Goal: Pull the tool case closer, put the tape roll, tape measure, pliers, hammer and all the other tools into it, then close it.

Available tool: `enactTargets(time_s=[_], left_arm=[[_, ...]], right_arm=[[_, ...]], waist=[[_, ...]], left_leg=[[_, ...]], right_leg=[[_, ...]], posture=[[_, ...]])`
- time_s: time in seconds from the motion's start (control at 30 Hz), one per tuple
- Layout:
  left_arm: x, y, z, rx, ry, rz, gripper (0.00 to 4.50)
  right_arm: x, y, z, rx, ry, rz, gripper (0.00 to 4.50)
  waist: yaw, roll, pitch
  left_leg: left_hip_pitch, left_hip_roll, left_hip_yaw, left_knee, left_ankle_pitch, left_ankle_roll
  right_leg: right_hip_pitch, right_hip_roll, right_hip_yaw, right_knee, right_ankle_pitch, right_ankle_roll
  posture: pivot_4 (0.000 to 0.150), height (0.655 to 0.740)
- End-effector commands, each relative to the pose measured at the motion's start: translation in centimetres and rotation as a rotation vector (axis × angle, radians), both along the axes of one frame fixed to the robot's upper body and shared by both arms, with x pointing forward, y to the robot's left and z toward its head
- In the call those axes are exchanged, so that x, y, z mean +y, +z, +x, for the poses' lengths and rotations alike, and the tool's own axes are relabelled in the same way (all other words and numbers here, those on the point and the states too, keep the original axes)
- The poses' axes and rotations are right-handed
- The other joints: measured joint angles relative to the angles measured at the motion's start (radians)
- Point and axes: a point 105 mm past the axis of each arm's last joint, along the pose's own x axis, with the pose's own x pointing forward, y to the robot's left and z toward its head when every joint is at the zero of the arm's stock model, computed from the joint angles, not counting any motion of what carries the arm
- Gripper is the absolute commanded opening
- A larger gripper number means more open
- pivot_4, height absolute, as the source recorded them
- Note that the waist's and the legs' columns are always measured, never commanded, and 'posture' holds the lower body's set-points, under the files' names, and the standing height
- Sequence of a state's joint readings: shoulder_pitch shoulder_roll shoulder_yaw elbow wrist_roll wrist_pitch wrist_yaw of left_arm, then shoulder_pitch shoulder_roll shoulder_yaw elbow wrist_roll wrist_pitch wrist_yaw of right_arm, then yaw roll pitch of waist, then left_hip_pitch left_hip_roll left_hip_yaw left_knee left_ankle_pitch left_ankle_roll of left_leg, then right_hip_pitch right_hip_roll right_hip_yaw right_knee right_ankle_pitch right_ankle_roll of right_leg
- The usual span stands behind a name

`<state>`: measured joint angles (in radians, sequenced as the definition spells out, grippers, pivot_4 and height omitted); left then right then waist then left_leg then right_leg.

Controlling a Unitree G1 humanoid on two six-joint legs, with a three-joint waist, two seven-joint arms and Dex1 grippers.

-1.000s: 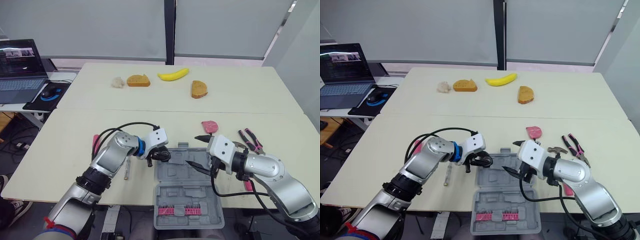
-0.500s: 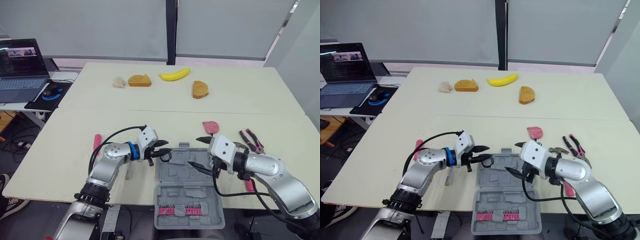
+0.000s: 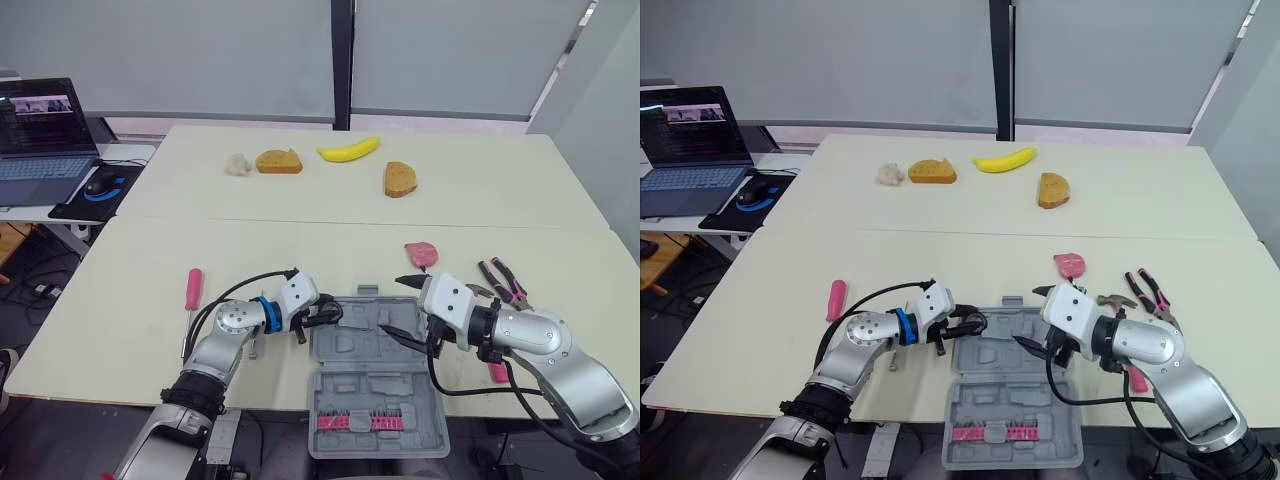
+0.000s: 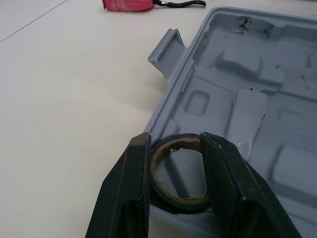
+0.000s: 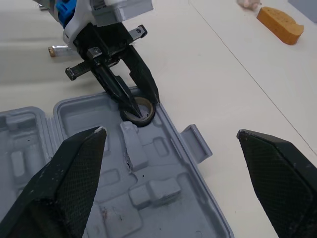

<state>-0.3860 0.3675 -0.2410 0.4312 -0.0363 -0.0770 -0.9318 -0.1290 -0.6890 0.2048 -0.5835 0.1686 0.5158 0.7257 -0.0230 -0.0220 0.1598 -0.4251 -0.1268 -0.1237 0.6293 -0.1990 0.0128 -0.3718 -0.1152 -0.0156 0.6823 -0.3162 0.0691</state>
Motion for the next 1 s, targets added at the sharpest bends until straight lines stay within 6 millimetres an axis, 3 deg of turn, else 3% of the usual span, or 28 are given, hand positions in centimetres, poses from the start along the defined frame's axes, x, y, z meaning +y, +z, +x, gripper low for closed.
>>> enactTargets(time_s=[0.03,0.2,0.4,0.6,0.87,1.0], left_arm=[[-0.2,-1.2,-0.1,0.021,-0.007,0.053,1.59],[0.3,-2.4,-0.1,0.056,0.001,0.123,1.59],[0.5,-2.1,0.0,0.076,0.012,0.089,1.59],[0.0,1.7,0.7,0.049,0.009,-0.074,1.59],[2.1,7.0,1.4,-0.056,-0.002,-0.134,1.59],[6.0,10.2,1.5,-0.065,0.044,-0.130,2.46]], right_arm=[[-0.1,1.2,0.0,-0.050,-0.003,0.003,4.50],[-0.2,1.2,0.1,-0.052,-0.005,0.003,4.50],[-0.1,1.2,0.1,-0.050,-0.004,0.006,4.50],[-0.6,1.4,0.7,-0.059,-0.023,0.013,4.50],[-3.3,1.9,2.4,-0.064,-0.089,0.023,4.50],[-7.4,2.7,2.5,-0.057,-0.159,-0.002,4.50]], waist=[[0.000,0.000,0.000],[0.001,0.000,-0.002],[0.001,0.000,-0.003],[-0.001,0.000,-0.002],[-0.003,-0.001,-0.002],[-0.003,0.000,-0.001]], left_leg=[[0.000,0.000,0.000,0.000,0.000,0.000],[0.004,0.000,0.000,0.000,0.000,0.000],[0.005,0.000,0.000,0.000,0.000,0.000],[0.005,0.000,0.000,0.000,0.000,0.000],[0.004,0.000,0.000,0.000,0.000,0.000],[0.004,0.000,0.000,-0.001,0.000,0.000]], right_leg=[[0.000,0.000,0.000,0.000,0.000,0.000],[0.003,0.000,0.000,0.000,0.000,0.000],[0.004,0.000,0.000,0.000,0.000,0.000],[0.003,0.000,0.000,0.000,0.000,0.000],[0.002,0.000,0.000,0.000,0.000,0.000],[0.002,0.000,0.000,0.000,0.000,0.000]], posture=[[0.150,0.7400],[0.150,0.7400],[0.150,0.7400],[0.150,0.7400],[0.150,0.7400],[0.150,0.7400]])
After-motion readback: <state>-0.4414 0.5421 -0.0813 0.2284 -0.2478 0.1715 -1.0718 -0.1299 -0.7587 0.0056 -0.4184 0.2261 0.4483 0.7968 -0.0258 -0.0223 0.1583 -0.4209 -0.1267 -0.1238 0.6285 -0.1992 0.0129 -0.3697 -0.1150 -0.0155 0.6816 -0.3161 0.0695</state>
